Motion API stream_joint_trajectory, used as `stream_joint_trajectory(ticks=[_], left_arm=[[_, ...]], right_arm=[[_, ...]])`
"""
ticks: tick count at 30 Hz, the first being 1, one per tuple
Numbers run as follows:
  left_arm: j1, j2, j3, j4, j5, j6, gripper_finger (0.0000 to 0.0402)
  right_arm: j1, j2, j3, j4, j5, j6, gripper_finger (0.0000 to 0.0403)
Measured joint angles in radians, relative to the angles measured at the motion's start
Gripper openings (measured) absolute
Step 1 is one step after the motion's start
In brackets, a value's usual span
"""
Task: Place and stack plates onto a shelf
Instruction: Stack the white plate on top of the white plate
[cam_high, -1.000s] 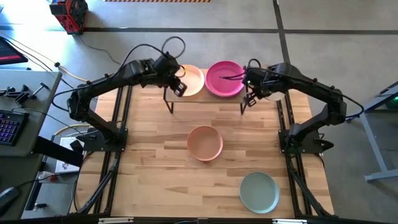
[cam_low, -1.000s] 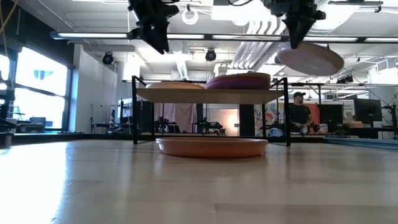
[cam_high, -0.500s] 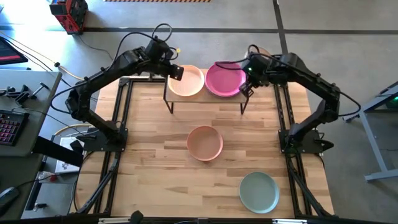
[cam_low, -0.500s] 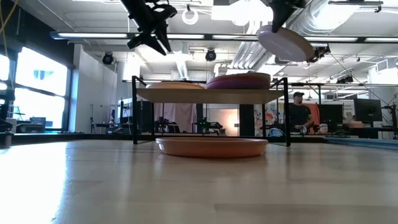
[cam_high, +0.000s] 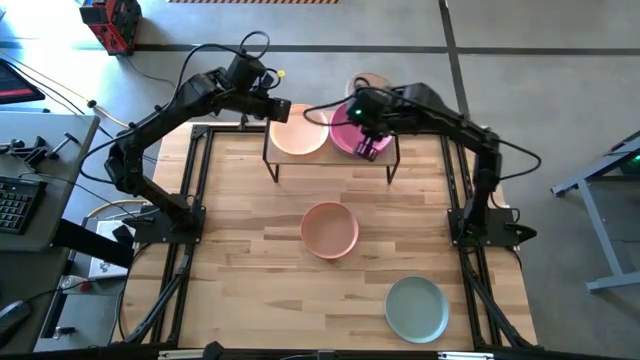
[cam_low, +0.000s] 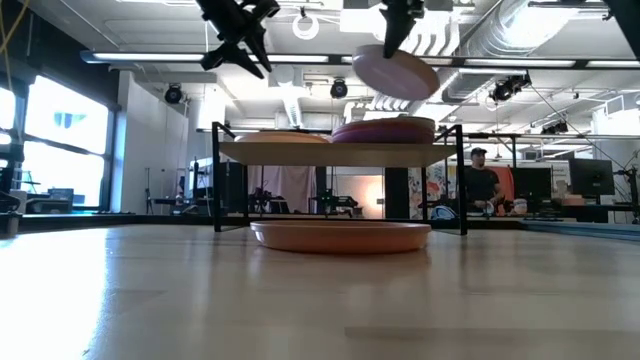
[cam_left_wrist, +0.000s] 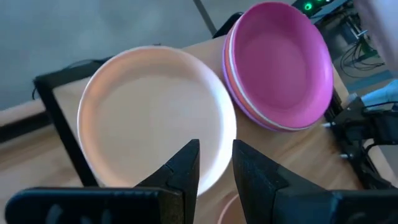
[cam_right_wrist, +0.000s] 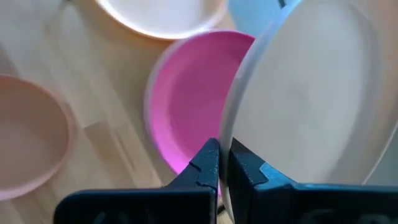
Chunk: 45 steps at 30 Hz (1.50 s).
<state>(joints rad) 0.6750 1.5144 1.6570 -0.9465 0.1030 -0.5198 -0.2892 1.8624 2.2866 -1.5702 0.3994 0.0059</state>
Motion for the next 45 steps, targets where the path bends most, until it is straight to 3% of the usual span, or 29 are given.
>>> stream_joint_trajectory(ticks=[8,22,34,45], left_arm=[[-0.009,0.0,0.0,-0.08,0.0,-0.027,0.0085],[-0.044,0.0,0.0,-0.221,0.052,-0.032,0.0085],[-0.225,0.001,0.0,-0.273,0.046,-0.109,0.0085],[-0.384,0.026,0.0,-0.27,0.031,-0.158,0.0085]], right_arm=[[0.077,0.102,0.069,-0.001,-0.044,-0.033,0.0],[0.282,0.116,0.035,-0.001,-0.122,-0.041,0.0],[0.44,0.188,0.034,0.0,-0.18,-0.003,0.0],[0.501,0.213,0.034,0.024,-0.194,0.047,0.0]])
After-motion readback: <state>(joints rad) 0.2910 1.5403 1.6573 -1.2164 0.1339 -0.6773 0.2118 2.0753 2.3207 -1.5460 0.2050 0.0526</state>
